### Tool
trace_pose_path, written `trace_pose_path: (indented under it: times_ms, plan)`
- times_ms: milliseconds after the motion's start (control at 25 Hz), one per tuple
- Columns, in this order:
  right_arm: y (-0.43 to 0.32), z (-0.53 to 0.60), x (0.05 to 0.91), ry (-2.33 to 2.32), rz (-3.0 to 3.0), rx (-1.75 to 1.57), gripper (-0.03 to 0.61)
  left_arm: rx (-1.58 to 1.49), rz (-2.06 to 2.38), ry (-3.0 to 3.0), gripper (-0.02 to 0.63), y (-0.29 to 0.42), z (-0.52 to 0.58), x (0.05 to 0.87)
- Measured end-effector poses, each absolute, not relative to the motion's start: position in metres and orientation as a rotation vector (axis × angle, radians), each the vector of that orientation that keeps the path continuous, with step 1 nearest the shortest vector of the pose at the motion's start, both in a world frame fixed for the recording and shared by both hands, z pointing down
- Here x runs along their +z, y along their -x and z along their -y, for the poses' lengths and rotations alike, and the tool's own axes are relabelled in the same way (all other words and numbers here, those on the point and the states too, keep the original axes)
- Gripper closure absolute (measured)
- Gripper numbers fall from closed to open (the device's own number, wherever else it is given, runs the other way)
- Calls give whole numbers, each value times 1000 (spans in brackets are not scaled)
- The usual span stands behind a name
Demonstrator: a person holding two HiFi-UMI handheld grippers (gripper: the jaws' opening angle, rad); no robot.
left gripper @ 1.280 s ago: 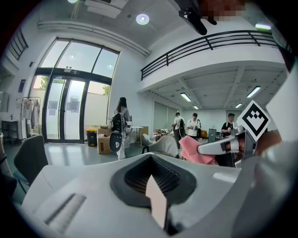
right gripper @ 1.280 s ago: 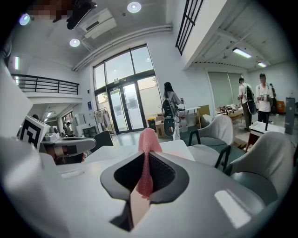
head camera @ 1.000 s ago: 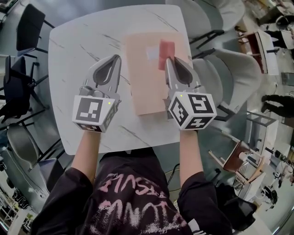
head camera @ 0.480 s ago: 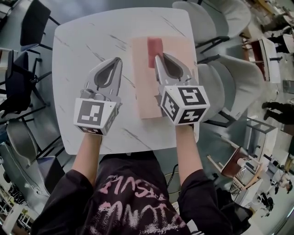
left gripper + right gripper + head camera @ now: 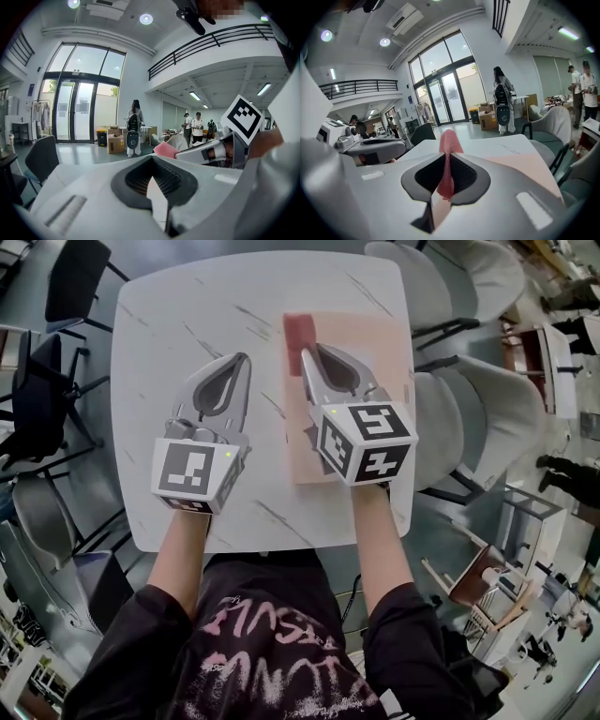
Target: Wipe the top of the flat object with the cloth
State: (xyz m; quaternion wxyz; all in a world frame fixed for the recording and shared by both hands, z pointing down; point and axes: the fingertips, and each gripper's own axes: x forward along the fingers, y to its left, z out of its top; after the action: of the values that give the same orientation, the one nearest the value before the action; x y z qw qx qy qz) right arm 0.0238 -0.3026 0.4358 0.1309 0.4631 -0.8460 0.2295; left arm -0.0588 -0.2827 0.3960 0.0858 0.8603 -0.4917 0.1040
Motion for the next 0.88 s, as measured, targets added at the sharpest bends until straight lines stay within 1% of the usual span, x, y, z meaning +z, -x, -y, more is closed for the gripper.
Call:
trace_pose_path:
  times_ms: [240, 880]
  plan:
    - [-11, 304, 451, -1277, 2435, 713, 528, 304, 1513, -2572, 612, 66, 281, 395]
    - [-10, 308, 477, -1219, 2330, 793, 528, 314, 1521, -2566, 612, 68, 279, 394]
